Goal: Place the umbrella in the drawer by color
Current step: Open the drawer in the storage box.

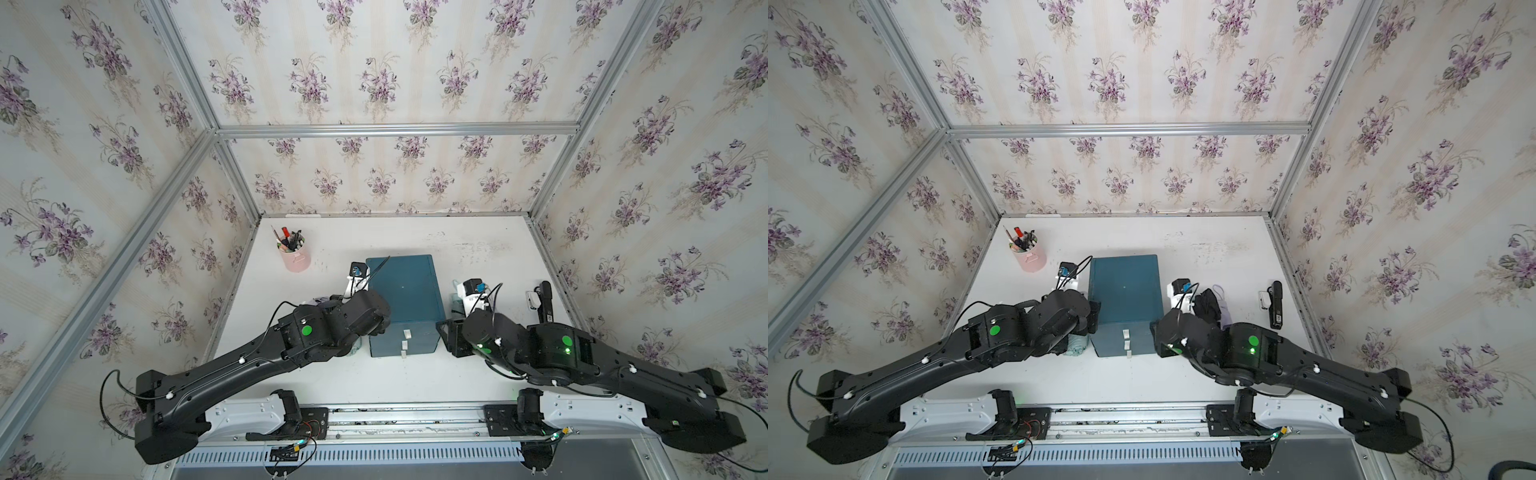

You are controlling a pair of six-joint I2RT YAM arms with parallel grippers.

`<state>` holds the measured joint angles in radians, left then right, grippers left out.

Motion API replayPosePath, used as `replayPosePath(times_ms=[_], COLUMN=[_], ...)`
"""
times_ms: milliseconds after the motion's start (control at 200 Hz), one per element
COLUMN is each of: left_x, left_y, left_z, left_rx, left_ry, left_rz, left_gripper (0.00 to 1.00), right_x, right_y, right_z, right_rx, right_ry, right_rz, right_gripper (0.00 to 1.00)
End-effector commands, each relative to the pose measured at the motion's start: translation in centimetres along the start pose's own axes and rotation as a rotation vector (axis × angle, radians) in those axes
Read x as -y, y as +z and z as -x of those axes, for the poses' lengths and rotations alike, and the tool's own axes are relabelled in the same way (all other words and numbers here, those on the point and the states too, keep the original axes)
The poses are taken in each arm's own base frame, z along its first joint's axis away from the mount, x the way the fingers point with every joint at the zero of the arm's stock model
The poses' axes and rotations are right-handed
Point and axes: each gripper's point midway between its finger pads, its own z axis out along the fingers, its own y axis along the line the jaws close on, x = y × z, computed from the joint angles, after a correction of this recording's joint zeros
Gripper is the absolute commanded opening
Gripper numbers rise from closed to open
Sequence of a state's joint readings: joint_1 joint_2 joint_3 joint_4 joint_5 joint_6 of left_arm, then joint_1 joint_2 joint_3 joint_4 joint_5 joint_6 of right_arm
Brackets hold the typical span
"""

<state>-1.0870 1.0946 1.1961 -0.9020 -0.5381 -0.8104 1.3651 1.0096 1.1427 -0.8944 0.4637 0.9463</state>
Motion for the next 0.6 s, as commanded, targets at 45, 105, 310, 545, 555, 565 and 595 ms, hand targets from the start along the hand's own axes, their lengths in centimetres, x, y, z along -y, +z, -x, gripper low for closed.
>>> replayPosePath(times_ms=[45,105,310,545,555,565,595], left_x=[-1.7,-1.4,0.6,0.0,-0.1,-0.2,-0.3], left_y=[-0.4,-0.2,0.8,2.0,2.0,2.0,2.2], left_z=[-0.2,-0.6,-2.1,-1.9,-1.9,-1.9,-1.9], left_rx=[0.052,0.058,-0.035,-0.075,-0.077,-0.078,-0.082], left_ry=[-0.077,-0.1,0.005,0.0,-0.002,-0.007,-0.012], left_rz=[0.019,-0.022,-0.075,-0.04,-0.039,-0.04,-0.047], left_gripper=[0.9,0.9,0.89,0.84,0.84,0.84,0.83], right_x=[-2.0,-2.6,-3.9,-4.9,-4.9,-4.9,-4.8], right_y=[1.9,2.8,4.4,6.7,6.7,6.8,7.0], right_z=[-1.8,-2.3,-2.9,-3.2,-3.1,-3.0,-2.7], right_rx=[-0.021,-0.038,-0.059,-0.067,-0.065,-0.063,-0.058], right_ry=[0.022,0.016,-0.024,-0.04,-0.038,-0.037,-0.036], right_rz=[-0.028,-0.03,-0.031,-0.048,-0.05,-0.054,-0.065], right_gripper=[0.5,0.51,0.53,0.46,0.45,0.43,0.4])
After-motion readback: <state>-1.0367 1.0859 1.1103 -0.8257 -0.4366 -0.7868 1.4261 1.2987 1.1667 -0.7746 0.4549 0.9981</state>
